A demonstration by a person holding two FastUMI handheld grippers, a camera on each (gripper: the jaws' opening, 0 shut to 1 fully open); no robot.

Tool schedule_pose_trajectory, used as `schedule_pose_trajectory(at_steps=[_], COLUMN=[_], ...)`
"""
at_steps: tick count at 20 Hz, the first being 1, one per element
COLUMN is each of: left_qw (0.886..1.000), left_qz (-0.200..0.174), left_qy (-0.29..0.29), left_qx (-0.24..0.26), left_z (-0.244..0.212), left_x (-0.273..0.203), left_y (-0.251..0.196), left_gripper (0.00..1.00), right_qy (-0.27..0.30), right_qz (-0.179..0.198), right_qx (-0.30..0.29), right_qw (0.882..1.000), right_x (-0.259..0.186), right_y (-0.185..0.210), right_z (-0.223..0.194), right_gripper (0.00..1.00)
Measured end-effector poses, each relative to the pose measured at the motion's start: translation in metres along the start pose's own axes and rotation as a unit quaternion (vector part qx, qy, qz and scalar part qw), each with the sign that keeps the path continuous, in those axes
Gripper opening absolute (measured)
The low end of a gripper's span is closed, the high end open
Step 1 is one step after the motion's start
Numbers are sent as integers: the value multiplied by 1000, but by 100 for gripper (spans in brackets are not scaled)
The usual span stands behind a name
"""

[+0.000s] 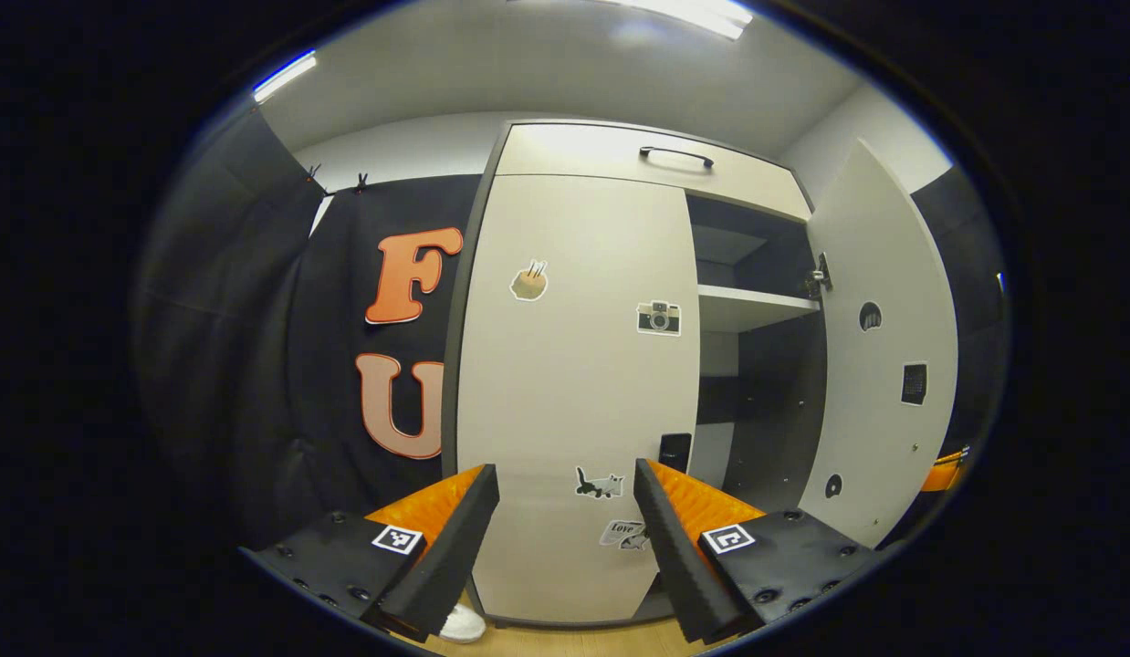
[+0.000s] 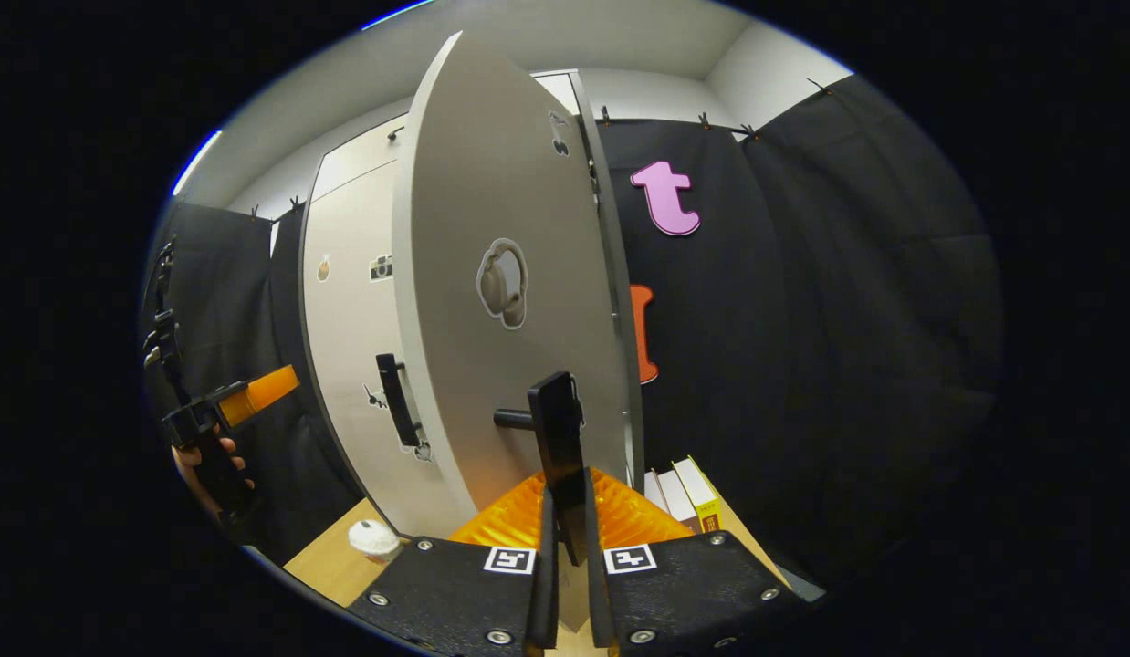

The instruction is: Open the right door of the double-door shoe cabinet with the right hand, and open the left door with the left hand.

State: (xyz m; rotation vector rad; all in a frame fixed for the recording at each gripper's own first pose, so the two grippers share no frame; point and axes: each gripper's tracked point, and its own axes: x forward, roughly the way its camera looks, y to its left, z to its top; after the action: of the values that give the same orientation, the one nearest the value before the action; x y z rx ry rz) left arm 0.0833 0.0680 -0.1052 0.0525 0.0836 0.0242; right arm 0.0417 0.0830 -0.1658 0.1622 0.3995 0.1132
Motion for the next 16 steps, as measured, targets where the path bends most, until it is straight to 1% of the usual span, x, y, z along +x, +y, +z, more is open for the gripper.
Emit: schedule_pose_trajectory(at_steps=[1, 2, 5, 6, 8, 10, 12, 13, 14, 16], left_qw=[1000, 1000, 1000, 999, 999, 999, 999, 999, 998, 998], left_qz=[-7, -7, -15, -20, -25, -31, -39, -41, -45, -53], left_qy=[-4, 2, 25, 27, 28, 29, 34, 34, 33, 36], left_qx=[0, 0, -4, -3, 3, 3, 5, 6, 5, 4], left_z=[-1, -6, -19, -19, -21, -22, -25, -25, -24, -24], left_x=[5, 8, 18, 20, 23, 27, 31, 32, 34, 39], left_y=[-3, -3, -10, -13, -19, -26, -34, -37, -41, -51], left_gripper=[95, 97, 94, 96, 96, 96, 95, 95, 98, 95], right_qy=[-3, -9, -26, -31, -36, -40, -60, -73, -85, -93], right_qz=[-10, -23, -66, -77, -83, -79, -72, -68, -69, -84], right_qx=[3, 4, -14, -16, -11, -2, 3, 2, -2, -16], right_qw=[1000, 1000, 997, 996, 996, 996, 996, 995, 994, 992], right_x=[-1, -3, -9, -14, -21, -25, -34, -40, -44, -53], right_y=[-8, -17, -44, -53, -62, -64, -63, -62, -63, -73], right_z=[1, 4, 14, 16, 21, 24, 35, 42, 48, 55], right_gripper=[13, 12, 11, 8, 5, 5, 5, 17, 5, 5])
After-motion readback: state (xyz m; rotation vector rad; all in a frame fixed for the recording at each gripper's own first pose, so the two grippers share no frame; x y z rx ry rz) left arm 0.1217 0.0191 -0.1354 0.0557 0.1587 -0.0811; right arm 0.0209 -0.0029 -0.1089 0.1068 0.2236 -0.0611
